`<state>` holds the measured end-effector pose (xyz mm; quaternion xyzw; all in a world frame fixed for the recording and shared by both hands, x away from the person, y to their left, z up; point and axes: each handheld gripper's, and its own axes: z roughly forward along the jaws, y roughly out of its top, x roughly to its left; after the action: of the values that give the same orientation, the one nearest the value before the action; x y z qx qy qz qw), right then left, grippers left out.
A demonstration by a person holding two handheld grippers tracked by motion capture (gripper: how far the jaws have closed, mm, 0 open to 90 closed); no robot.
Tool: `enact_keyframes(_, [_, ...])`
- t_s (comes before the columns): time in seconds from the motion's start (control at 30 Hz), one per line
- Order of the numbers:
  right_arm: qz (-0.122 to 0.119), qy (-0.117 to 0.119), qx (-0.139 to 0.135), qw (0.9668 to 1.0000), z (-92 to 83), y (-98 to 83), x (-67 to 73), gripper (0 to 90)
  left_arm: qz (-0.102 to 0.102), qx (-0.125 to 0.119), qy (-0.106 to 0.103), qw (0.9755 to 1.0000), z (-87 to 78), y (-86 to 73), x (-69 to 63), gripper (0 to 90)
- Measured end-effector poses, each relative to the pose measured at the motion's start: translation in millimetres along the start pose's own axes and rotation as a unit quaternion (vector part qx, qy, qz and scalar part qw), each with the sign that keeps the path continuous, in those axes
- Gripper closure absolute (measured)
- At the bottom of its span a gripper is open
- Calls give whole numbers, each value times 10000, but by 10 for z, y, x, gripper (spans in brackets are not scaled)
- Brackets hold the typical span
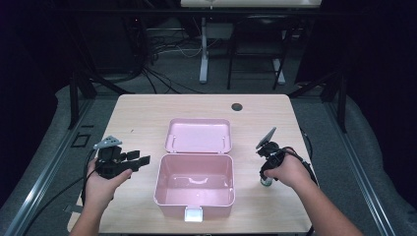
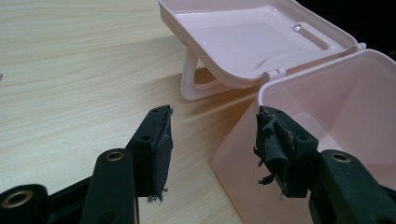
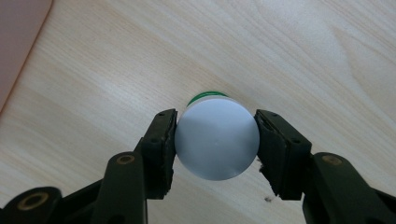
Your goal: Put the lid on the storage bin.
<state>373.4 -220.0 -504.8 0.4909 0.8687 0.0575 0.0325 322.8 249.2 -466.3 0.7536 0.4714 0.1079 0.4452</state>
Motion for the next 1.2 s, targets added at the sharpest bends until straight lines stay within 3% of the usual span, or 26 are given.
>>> enact_keyframes(0.17, [-119, -49, 116, 9998, -92, 21, 41, 498, -1, -9, -5, 10000, 0, -1, 5, 457])
enact_keyframes(0.37, [-202, -67, -3, 9998, -199, 45, 84, 498, -7, -6, -7, 10000, -8, 1, 4, 457])
enact_keyframes(0.4, [-255, -88, 96, 9996, -239, 57, 92, 498, -9, -8, -7, 10000, -9, 1, 4, 457])
enact_keyframes(0.63, [-352, -94, 9, 9993, -391, 99, 168, 498, -11, -19, -4, 10000, -15, 2, 9, 457])
enact_keyframes(0.83, [-528, -87, 88, 9985, -550, 144, 258, 498, -10, -5, 2, 10000, -18, 2, 13, 457])
enact_keyframes(0.9, [-571, -87, -14, 9983, -591, 154, 291, 498, -11, 0, -1, 10000, -16, 2, 14, 457])
enact_keyframes(1.2, [-739, -77, 75, 9972, -754, 201, 391, 498, -18, -18, -15, 10000, -14, 0, 16, 457])
